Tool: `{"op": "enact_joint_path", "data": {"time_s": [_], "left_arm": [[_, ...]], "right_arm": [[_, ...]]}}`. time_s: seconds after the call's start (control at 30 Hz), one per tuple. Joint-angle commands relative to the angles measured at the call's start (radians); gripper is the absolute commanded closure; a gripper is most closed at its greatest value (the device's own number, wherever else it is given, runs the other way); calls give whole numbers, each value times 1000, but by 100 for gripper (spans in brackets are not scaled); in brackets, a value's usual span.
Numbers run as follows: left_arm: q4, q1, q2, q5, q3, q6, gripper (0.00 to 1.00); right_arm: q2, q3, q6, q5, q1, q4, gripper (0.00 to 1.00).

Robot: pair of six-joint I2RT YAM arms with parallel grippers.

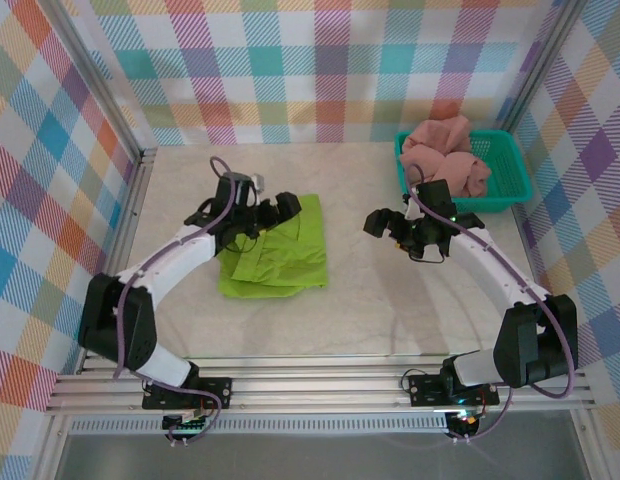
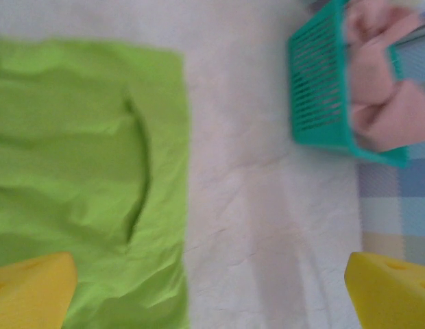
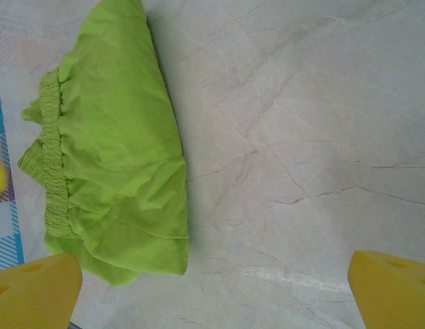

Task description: Fold and stack the shorts

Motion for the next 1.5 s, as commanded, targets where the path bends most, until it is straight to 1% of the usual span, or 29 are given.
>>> {"op": "enact_joint_path", "data": {"time_s": [0.0, 0.17, 0.23, 0.37, 0.5, 0.63, 0.77, 0.9, 1.0, 1.07, 1.17, 1.23, 1.3, 1.4, 1.47], "left_arm": [[15, 17, 64, -47, -53, -2, 0], [89, 84, 143, -26, -119, 7, 0], [75, 116, 158, -40, -128, 40, 0], [45, 197, 209, -33, -109, 104, 0], [-38, 270, 305, -12, 21, 173, 0], [-182, 311, 434, -40, 195, 272, 0], [-238, 362, 549, -50, 337, 314, 0], [-251, 424, 604, -21, 446, 327, 0], [-338, 457, 656, -40, 580, 377, 0], [-385, 475, 701, -18, 672, 402, 0], [-457, 477, 743, 0, 796, 455, 0], [-501, 467, 734, 17, 846, 472, 0], [-516, 447, 682, 1, 842, 473, 0], [-500, 419, 563, -47, 753, 429, 0], [-479, 416, 473, -68, 650, 362, 0]], "right_arm": [[-41, -19, -21, 7, -6, -14, 0], [-44, -33, -21, 7, -6, -18, 1], [-47, -41, -22, 15, -7, -20, 1], [-50, -54, -25, 24, -7, -20, 1], [-45, -58, -15, 18, -6, -20, 1], [-49, -61, -7, 15, -6, -18, 1], [-59, -58, -9, 20, -6, -29, 1], [-73, -55, -14, 25, -6, -40, 1], [-83, -53, -14, 24, -6, -46, 1], [-90, -55, -14, 24, -5, -46, 1], [-100, -52, -12, 19, -6, -50, 0], [-106, -50, -9, 15, -7, -52, 1], [-112, -51, -7, 14, -6, -48, 1], [-118, -52, 0, 12, -6, -39, 0], [-117, -50, 3, 7, -6, -38, 1]]}}
